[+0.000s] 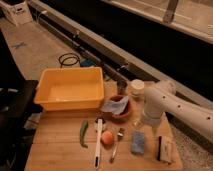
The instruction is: Wipe table surface with sponge
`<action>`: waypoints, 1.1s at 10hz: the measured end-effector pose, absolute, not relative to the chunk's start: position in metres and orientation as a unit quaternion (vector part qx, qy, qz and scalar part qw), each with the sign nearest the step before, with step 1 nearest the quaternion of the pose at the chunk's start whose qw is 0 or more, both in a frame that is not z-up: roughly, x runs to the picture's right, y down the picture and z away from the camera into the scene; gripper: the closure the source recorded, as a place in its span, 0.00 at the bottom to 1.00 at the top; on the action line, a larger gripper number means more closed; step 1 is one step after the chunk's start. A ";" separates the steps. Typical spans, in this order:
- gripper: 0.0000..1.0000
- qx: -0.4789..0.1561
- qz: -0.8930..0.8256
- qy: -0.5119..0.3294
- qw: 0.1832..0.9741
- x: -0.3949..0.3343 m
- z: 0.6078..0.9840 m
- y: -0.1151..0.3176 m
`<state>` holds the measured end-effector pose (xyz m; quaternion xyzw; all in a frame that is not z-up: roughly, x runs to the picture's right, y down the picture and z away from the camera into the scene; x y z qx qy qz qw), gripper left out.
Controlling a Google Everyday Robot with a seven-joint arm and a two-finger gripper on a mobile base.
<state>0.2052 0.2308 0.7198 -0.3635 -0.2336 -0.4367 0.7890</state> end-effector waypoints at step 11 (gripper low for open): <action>0.36 -0.410 -0.443 -0.262 0.753 0.191 0.742 0.268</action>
